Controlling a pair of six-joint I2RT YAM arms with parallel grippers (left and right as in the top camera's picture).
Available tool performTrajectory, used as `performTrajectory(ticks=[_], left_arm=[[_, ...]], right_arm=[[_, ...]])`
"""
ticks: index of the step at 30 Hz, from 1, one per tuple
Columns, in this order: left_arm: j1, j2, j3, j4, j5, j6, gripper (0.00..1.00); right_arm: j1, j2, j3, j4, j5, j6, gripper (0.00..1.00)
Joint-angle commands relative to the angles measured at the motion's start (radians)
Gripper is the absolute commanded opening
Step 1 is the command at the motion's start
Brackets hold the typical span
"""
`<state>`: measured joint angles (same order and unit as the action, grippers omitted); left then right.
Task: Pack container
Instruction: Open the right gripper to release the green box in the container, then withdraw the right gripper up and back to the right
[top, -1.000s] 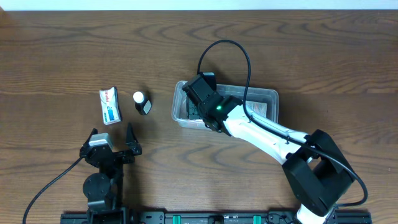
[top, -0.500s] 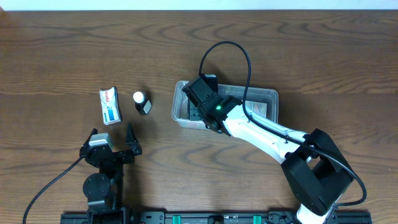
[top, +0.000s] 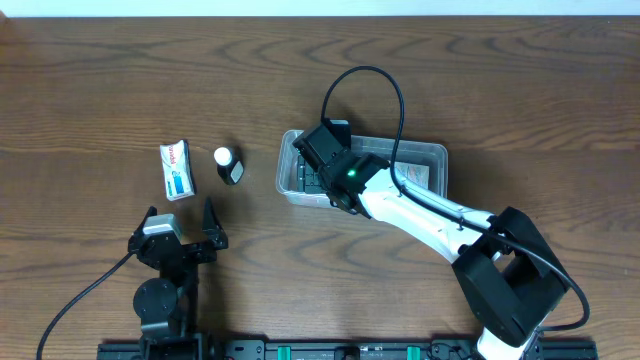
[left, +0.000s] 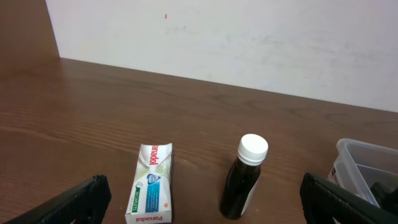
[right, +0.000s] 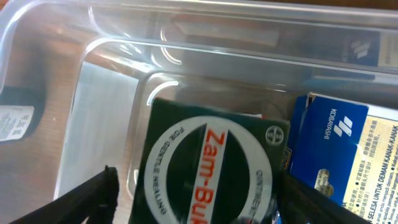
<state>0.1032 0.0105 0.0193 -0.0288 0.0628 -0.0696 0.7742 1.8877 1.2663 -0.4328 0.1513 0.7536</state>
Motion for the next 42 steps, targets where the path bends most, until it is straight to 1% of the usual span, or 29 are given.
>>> performTrajectory(ticks=[1,4,8,13,15,19,22,27,31,33,37,42], left_arm=[[0.002,-0.006,-0.015,-0.037,0.003,0.017,0.98],[0.002,-0.006,-0.015,-0.037,0.003,0.017,0.98],[0.002,-0.006,-0.015,-0.037,0.003,0.017,0.98],[0.002,-0.006,-0.015,-0.037,0.003,0.017,0.98],[0.002,-0.006,-0.015,-0.037,0.003,0.017,0.98],[0.002,-0.006,-0.015,-0.037,0.003,0.017,0.98],[0.002,-0.006,-0.015,-0.037,0.003,0.017,0.98],[0.002,-0.006,-0.015,-0.037,0.003,0.017,0.98],[0.002,-0.006,-0.015,-0.037,0.003,0.017,0.98],[0.002,-0.005,-0.015,-0.037,0.003,0.017,0.98],[0.002,-0.006,-0.015,-0.037,0.003,0.017,0.98],[0.002,-0.005,-0.015,-0.037,0.003,0.017,0.98]], right_arm=[[-0.003,0.006,-0.002,-0.001,0.011,0.001,0.83],[-0.002,-0.012,-0.002,-0.003,0.005,-0.003,0.88],[0.012,-0.090,-0.002,-0.005,0.010,-0.051,0.99],[0.041,-0.280,-0.002,-0.018,0.024,-0.125,0.99],[0.041,-0.364,-0.002,-0.046,0.112,-0.142,0.99],[-0.011,-0.509,-0.002,-0.123,0.383,-0.142,0.99],[-0.102,-0.572,-0.002,-0.163,0.494,-0.142,0.99],[-0.333,-0.582,-0.003,-0.190,0.508,-0.142,0.99],[-0.556,-0.550,-0.005,-0.188,0.517,-0.139,0.99],[-0.644,-0.528,-0.005,-0.189,0.504,-0.115,0.99],[-0.790,-0.480,-0.005,-0.195,0.429,-0.115,0.99],[-0.873,-0.441,-0.005,-0.218,0.289,-0.115,0.99]])
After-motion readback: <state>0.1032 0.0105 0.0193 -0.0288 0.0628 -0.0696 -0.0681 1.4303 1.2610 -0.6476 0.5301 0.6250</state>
